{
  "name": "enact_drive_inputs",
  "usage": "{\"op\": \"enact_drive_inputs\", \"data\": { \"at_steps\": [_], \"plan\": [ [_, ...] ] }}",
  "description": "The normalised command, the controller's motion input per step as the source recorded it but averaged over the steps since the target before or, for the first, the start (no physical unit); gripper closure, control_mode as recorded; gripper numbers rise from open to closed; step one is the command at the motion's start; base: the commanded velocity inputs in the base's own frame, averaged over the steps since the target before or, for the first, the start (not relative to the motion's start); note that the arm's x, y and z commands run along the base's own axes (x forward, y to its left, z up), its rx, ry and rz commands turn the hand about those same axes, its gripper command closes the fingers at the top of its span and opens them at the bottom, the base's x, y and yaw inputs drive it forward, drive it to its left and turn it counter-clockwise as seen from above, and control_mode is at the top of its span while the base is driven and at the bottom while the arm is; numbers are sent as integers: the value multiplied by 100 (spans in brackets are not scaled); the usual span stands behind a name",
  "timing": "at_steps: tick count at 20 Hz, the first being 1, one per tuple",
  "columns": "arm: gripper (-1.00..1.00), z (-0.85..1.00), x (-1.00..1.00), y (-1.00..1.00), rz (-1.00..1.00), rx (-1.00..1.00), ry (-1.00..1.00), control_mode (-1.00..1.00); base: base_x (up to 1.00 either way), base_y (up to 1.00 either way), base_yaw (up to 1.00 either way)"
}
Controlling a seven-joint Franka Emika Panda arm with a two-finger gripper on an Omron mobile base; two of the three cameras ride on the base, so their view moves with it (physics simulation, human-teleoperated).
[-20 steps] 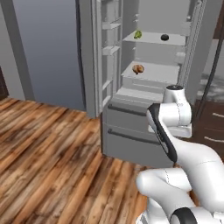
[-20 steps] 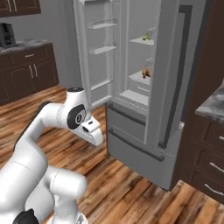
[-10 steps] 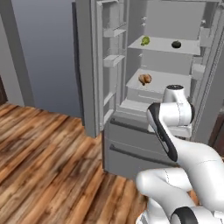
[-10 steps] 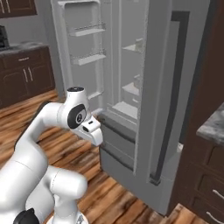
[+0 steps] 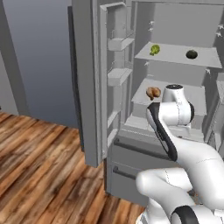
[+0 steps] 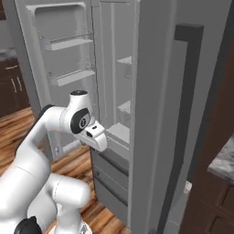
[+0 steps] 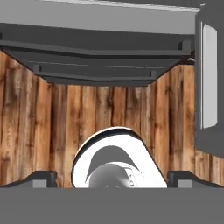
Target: Gather the broccoli and squash from the fridge and place them on a tray on the dining counter. Then gather the chicken drumsticks from the fridge and place them on the other tray.
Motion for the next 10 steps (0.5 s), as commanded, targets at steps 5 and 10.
{"op": "enact_drive_inputs", "data": {
  "at_steps": [5,10],
  "plan": [
    [-100,0,0,0,0,0,0,100,51,13,-22],
    [-100,0,0,0,0,0,0,100,30,18,-30]
  ]
}}
